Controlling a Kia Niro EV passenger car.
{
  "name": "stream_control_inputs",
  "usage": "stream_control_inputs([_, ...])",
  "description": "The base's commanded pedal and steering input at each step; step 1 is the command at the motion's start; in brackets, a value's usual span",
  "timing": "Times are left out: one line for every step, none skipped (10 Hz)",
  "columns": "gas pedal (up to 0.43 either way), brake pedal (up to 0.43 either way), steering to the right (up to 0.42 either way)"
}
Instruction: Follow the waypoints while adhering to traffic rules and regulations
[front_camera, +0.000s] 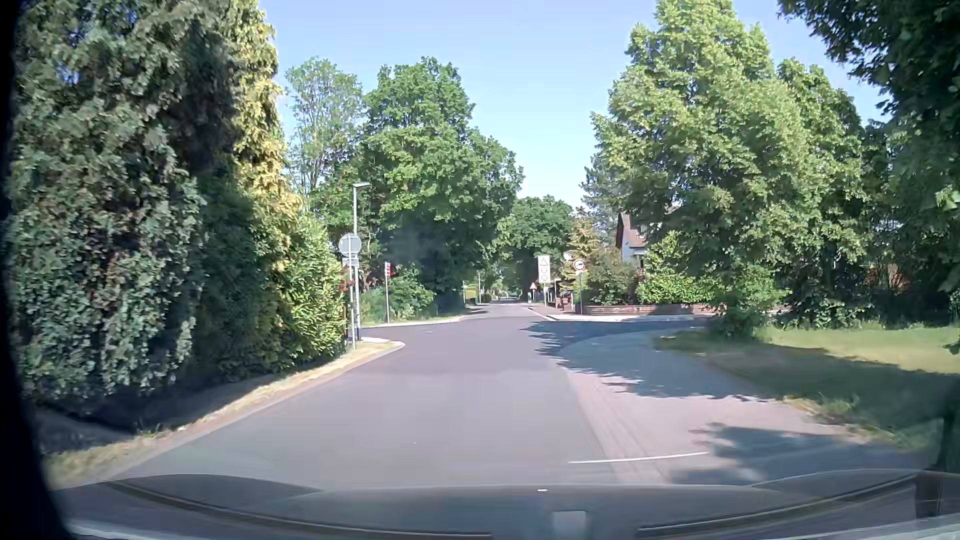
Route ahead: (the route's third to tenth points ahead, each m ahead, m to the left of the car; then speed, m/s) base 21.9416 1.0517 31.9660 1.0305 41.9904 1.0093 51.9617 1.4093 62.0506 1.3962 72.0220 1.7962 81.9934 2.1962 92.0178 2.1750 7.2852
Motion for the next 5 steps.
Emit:
stream_control_inputs([0.000,0.006,0.002])
stream_control_inputs([0.000,0.006,0.002])
stream_control_inputs([0.000,0.018,0.003])
stream_control_inputs([0.000,0.122,0.002])
stream_control_inputs([0.000,0.165,0.002])
